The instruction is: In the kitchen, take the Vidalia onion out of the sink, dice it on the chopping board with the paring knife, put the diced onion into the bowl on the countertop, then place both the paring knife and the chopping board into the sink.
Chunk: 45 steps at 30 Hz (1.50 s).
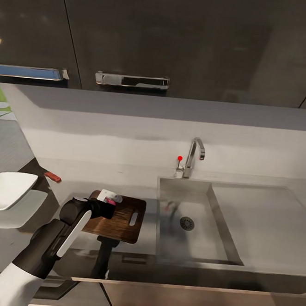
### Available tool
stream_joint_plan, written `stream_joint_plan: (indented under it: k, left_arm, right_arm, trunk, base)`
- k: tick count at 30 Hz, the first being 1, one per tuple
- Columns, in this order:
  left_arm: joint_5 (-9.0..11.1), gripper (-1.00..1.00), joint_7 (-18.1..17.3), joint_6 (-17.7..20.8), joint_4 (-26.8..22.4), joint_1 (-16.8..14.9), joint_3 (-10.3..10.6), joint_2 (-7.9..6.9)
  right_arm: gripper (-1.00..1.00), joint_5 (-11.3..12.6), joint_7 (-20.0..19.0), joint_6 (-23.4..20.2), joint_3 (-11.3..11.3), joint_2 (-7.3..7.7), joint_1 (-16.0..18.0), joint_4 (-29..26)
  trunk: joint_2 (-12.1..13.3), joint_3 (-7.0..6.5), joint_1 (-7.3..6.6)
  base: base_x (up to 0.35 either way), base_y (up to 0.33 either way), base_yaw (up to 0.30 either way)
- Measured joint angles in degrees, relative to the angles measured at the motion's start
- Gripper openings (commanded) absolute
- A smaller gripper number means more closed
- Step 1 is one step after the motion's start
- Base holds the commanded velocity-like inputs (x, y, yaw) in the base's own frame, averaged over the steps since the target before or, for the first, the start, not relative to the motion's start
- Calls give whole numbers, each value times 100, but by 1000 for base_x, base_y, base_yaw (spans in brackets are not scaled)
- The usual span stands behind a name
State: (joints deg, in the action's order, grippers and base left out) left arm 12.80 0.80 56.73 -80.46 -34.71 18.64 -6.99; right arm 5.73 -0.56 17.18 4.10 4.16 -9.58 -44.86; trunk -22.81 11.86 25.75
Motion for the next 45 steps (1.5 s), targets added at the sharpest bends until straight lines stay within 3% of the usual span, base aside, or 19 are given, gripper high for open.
stream_joint_plan:
  k: [29, 30, 45]
  left_arm:
    - [1, -100, 3, 0, 53, -3, 0, 0]
    - [1, 100, 2, 0, 53, -1, 0, 0]
    - [-9, 100, 7, 0, 27, 171, -8, 0]
  right_arm:
    - [100, -5, 0, 0, 0, 0, 0, 0]
    - [100, -5, 0, 0, 0, 0, 0, 0]
    - [100, -8, 0, 0, 0, 0, 0, 0]
  trunk:
    - [0, 1, 0]
    - [0, 1, 0]
    - [0, 1, 0]
  base:
    - [0, 0, 0]
    - [0, 0, 0]
    - [0, 0, 0]
